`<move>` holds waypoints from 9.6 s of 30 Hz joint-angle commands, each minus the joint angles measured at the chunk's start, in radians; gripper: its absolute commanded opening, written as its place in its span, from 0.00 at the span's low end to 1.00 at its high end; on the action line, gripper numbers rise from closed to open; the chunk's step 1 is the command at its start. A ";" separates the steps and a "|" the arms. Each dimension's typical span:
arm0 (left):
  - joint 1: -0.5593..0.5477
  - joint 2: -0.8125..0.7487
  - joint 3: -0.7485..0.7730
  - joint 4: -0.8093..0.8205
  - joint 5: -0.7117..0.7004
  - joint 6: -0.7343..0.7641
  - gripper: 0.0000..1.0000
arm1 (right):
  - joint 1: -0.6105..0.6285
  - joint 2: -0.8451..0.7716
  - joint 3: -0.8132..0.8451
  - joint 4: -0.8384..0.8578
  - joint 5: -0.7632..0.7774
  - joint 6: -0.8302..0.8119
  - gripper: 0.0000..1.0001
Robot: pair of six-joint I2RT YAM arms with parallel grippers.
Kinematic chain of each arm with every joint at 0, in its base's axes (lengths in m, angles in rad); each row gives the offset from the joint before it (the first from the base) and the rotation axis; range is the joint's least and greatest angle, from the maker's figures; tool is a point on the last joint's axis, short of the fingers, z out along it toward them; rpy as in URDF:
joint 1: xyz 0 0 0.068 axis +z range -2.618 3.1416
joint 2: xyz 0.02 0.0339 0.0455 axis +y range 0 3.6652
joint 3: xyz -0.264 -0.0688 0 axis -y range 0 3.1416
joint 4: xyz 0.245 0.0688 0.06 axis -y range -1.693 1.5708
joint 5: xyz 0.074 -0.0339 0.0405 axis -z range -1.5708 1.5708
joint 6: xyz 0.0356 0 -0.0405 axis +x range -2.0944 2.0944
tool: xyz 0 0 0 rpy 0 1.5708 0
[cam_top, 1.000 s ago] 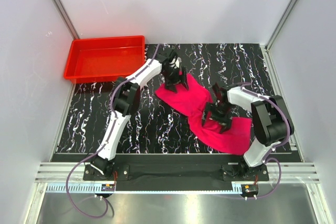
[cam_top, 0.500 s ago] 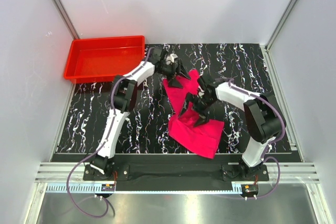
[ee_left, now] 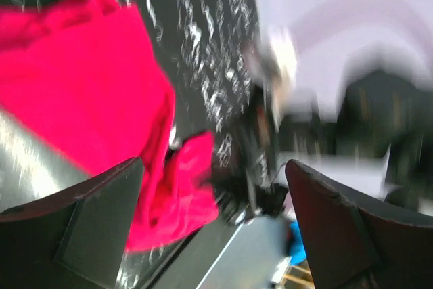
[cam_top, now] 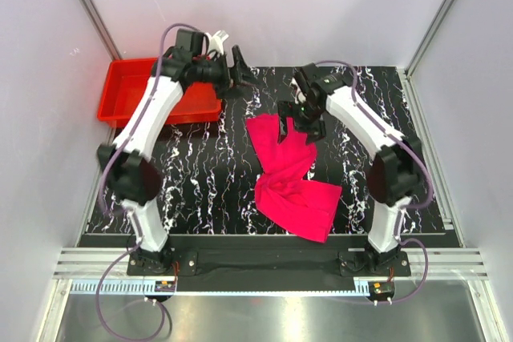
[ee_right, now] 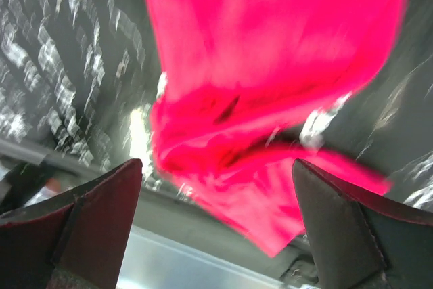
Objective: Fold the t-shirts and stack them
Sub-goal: Fold the tshirt
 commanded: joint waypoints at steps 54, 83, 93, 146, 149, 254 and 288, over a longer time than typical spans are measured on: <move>-0.544 -0.668 -1.121 0.352 -0.477 -0.515 0.79 | -0.137 -0.248 -0.282 0.169 0.122 -0.020 0.89; -0.995 -0.094 -0.926 0.467 -0.681 -1.354 0.53 | -0.295 -0.545 -0.626 0.186 0.061 -0.006 0.86; -0.996 -0.183 -1.006 0.399 -0.731 -1.258 0.00 | -0.292 -0.558 -0.694 0.198 -0.048 0.000 0.88; -0.473 0.257 0.040 -0.249 -1.140 -0.041 0.63 | -0.197 -0.446 -0.423 -0.089 0.317 0.086 0.92; -0.449 0.340 0.085 -0.183 -1.122 -0.038 0.63 | -0.199 -0.473 -0.460 -0.076 0.288 0.086 0.92; -0.377 -0.485 -1.466 0.417 -0.450 -0.214 0.01 | -0.045 -0.536 -1.433 0.883 -0.304 0.534 0.00; -0.168 0.163 -0.127 -0.201 -0.488 0.137 0.00 | -0.278 0.132 -0.072 0.226 -0.293 0.127 0.00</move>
